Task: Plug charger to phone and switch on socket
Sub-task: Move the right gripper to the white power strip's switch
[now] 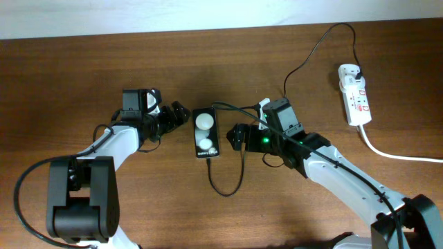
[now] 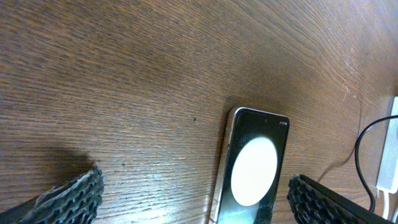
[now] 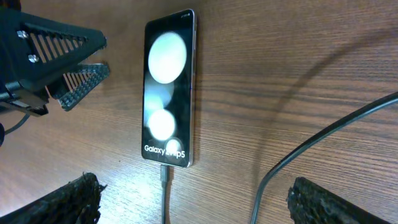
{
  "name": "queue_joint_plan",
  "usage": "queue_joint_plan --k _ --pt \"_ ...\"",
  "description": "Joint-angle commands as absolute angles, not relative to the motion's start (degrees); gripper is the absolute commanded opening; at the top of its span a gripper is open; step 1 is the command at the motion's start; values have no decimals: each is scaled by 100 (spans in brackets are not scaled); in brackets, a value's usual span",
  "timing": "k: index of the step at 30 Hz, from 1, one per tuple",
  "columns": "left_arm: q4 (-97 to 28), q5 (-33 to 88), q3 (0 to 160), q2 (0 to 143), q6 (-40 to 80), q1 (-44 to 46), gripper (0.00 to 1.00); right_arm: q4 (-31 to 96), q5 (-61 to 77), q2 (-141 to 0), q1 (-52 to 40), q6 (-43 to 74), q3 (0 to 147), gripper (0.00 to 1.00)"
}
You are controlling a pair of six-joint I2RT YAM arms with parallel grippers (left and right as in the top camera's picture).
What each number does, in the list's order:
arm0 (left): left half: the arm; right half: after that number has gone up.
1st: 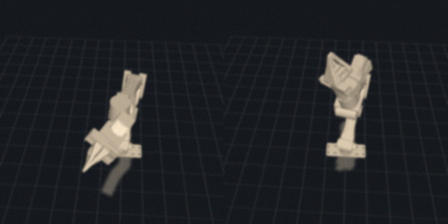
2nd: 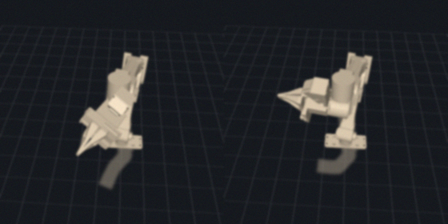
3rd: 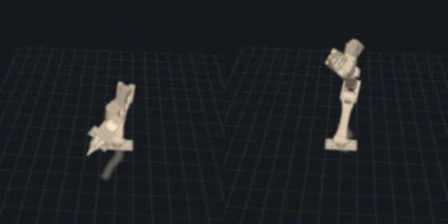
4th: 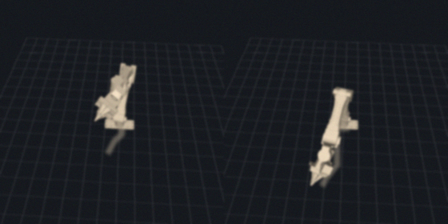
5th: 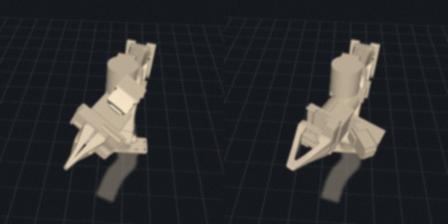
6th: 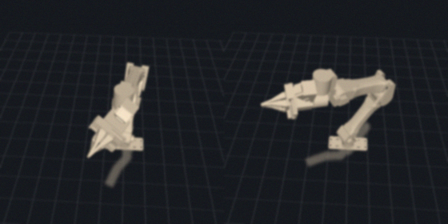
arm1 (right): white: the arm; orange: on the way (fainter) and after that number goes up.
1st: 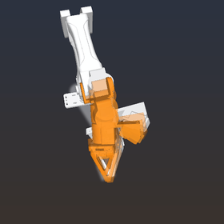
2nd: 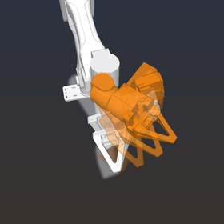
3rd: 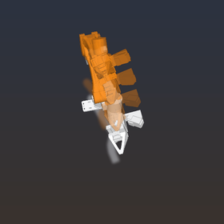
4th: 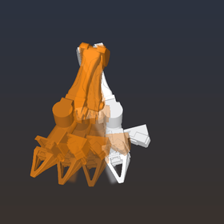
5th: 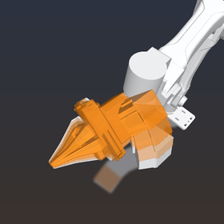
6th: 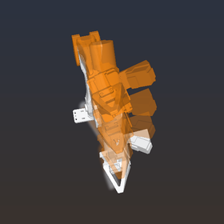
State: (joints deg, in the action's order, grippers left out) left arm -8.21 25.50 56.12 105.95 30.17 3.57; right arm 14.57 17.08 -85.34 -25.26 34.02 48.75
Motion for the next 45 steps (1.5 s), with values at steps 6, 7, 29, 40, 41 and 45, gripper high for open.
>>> queue_joint_plan --k 6,7,29,40,41,45 --pt "-996 2270 5443 10785 2989 331 99 3588 943 -8468 -2272 3153 7288 99" --pt "-996 2270 5443 10785 2989 331 99 3760 939 -8468 -2058 3153 7601 99" --pt "-996 2270 5443 10785 2989 331 99 6307 -38 -11660 2128 3345 9638 98" --pt "-996 2270 5443 10785 2989 331 99 5365 -1090 -11896 2206 3345 9564 99" --pt "-996 2270 5443 10785 2989 331 99 5227 -1100 -11979 2204 3345 9550 99" --pt "-996 2270 5441 10785 2989 331 99 4952 -1100 -12322 2206 3345 9520 99"
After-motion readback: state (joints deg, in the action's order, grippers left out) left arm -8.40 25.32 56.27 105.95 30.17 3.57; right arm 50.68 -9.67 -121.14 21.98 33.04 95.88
